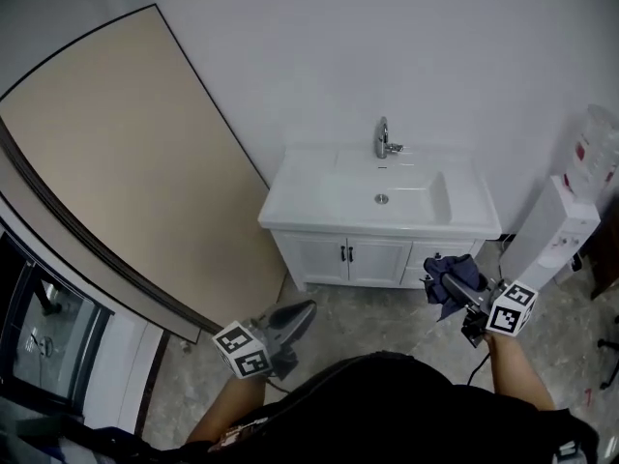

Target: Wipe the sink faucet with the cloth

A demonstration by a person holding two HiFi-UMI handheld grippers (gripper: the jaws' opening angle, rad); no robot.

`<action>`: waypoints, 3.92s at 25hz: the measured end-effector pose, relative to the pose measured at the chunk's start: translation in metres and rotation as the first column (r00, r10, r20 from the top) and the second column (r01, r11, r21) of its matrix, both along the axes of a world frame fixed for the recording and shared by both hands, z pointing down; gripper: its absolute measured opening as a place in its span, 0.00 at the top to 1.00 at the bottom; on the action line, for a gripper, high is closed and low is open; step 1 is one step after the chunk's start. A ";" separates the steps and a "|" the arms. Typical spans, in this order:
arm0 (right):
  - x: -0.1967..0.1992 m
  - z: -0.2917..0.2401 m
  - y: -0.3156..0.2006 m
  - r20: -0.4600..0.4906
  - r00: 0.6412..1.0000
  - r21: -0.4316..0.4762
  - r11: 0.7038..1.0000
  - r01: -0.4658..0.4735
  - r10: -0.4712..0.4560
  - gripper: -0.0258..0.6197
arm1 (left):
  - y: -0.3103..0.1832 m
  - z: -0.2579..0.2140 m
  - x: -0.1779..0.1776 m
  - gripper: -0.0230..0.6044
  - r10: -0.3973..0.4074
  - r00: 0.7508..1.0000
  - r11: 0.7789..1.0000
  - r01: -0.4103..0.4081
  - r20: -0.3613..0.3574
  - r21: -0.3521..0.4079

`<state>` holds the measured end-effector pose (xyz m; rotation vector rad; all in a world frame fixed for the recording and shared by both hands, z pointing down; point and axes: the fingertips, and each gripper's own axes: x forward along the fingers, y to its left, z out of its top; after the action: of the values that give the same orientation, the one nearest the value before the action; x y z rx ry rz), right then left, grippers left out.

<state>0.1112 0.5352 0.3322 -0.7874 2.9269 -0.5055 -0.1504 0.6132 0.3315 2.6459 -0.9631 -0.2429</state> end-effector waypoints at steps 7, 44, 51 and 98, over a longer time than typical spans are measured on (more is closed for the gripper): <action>0.017 -0.001 -0.117 0.000 0.999 -0.010 0.999 0.039 -0.039 0.81 | -0.110 -0.001 0.041 0.96 0.007 1.000 1.000 -0.007 0.011 -0.026; -0.139 0.055 -0.672 -0.559 0.827 0.249 0.964 0.096 0.062 0.81 | -0.551 0.034 -0.060 0.96 -0.121 0.992 0.985 0.123 0.032 -0.119; -0.159 0.088 -0.740 -0.710 0.696 0.237 0.967 0.093 0.107 0.80 | -0.590 0.060 -0.088 0.96 -0.153 0.988 0.974 0.156 0.030 -0.164; -0.099 0.093 -0.723 -0.232 0.973 -0.098 0.995 -0.038 0.014 0.81 | -0.595 0.089 -0.095 0.96 0.035 0.993 0.983 -0.014 0.108 -0.184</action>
<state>0.0125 -0.1873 0.4249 -0.9566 3.1175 -0.6031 -0.2454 0.0179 0.4201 2.5222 -0.9379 0.0000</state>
